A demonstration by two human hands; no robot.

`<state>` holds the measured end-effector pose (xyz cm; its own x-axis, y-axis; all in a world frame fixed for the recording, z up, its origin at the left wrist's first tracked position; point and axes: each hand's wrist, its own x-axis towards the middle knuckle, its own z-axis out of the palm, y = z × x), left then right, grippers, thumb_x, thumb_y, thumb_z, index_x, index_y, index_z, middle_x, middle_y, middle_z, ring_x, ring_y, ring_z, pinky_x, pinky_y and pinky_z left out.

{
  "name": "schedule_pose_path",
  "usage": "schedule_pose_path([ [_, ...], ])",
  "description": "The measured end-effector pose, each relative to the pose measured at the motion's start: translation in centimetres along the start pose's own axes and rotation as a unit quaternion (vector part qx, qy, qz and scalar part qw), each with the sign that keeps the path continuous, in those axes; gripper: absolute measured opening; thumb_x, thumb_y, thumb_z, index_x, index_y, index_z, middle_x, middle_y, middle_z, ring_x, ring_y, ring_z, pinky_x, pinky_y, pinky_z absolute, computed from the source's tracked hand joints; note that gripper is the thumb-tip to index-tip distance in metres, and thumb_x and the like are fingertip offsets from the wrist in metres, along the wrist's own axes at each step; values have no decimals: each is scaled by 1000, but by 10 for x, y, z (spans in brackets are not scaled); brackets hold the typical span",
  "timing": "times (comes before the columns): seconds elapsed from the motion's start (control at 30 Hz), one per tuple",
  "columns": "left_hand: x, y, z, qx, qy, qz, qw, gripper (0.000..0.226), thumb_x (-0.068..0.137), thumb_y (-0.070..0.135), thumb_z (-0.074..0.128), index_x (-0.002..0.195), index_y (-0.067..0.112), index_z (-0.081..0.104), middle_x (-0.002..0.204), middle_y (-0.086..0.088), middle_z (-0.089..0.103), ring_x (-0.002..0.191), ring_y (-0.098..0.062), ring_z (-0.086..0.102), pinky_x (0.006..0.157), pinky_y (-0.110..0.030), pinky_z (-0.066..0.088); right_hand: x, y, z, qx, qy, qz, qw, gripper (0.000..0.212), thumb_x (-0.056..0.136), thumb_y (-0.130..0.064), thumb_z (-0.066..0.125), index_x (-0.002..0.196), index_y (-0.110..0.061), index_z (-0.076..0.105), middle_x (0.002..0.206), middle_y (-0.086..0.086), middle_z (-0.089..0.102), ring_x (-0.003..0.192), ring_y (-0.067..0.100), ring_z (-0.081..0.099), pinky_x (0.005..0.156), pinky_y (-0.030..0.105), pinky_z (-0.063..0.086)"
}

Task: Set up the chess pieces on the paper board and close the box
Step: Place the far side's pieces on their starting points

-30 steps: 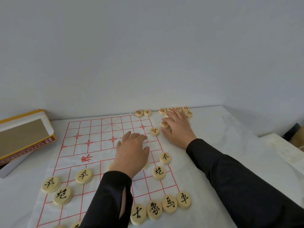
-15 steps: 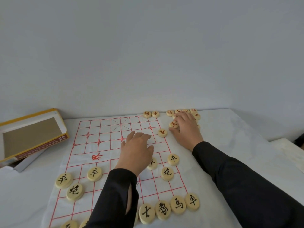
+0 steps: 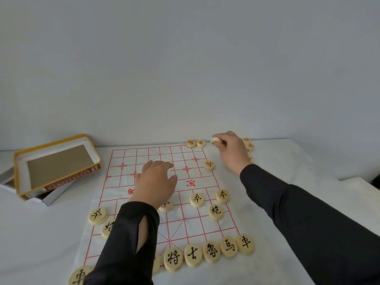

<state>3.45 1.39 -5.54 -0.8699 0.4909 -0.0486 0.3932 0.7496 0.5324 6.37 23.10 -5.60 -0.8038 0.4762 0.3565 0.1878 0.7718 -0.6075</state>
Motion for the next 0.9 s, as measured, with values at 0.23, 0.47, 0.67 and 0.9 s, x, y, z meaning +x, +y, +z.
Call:
schedule_pose_path([
  [0.23, 6, -6, -4, -13, -12, 3, 1000, 43, 95, 29, 46, 137, 23, 41, 144, 3, 39, 135, -18, 28, 112, -44, 26, 31, -37, 1, -42, -210, 51, 975, 17, 84, -10, 68, 100, -12, 63, 93, 6, 65, 85, 18, 61, 84, 30, 51],
  [0.47, 10, -14, -6, -27, -16, -16, 999, 43, 95, 29, 46, 137, 22, 42, 143, 1, 41, 133, -20, 32, 110, -43, 30, 33, -46, 21, -78, -334, 43, 938, 21, 88, -7, 62, 106, -12, 71, 105, 3, 68, 79, 8, 61, 70, 16, 47],
  [0.67, 12, -10, -1, -25, -21, -15, 999, 44, 94, 30, 47, 137, 22, 42, 143, 1, 40, 134, -19, 31, 111, -42, 30, 32, -51, 27, -75, -344, 33, 935, 22, 89, -7, 60, 108, -11, 71, 111, 3, 67, 95, 13, 60, 77, 19, 44],
  [0.9, 13, -6, -3, -30, -6, -17, 999, 44, 94, 30, 46, 137, 23, 41, 144, 2, 39, 135, -19, 30, 111, -44, 29, 30, -51, 33, -92, -356, 15, 930, 23, 89, -9, 60, 109, -11, 70, 116, 2, 66, 97, 11, 56, 83, 21, 41],
])
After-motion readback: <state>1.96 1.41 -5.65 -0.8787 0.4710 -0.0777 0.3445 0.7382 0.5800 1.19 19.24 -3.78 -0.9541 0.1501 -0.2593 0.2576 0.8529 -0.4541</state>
